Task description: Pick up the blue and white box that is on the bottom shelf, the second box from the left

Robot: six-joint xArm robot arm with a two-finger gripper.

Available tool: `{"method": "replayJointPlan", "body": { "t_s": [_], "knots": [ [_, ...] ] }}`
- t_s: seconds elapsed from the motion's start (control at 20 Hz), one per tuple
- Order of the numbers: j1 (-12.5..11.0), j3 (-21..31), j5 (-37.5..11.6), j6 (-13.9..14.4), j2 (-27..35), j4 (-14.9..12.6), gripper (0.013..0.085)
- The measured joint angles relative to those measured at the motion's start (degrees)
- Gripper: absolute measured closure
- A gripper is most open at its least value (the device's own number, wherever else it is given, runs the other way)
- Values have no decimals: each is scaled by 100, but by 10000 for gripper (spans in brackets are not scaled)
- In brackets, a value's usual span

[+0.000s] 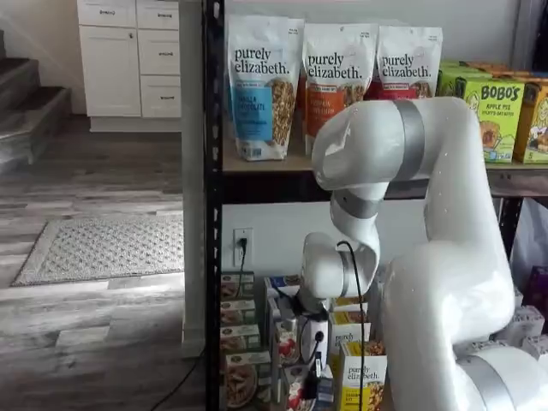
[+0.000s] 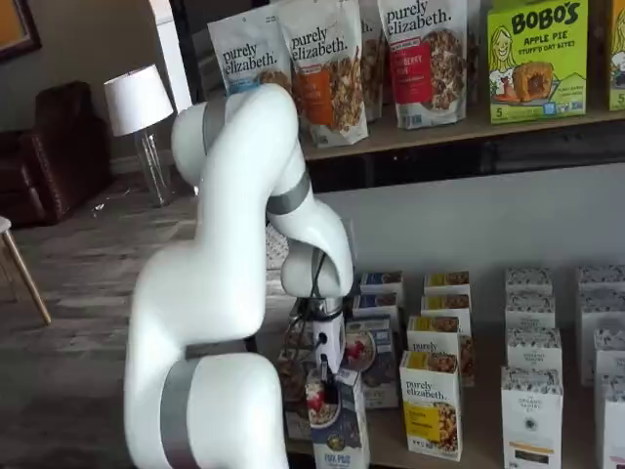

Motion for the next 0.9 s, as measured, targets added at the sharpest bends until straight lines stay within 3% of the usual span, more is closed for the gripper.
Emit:
{"method": "replayJointPlan", "body": {
  "t_s": [0.35,0.7,0.9],
  "knots": [
    [91,814,93,-26,-740,124,570],
    [190,1765,-136,309,-1679,-131,570],
    [246,2127,7,340,-2257,-92,570]
  ]
}}
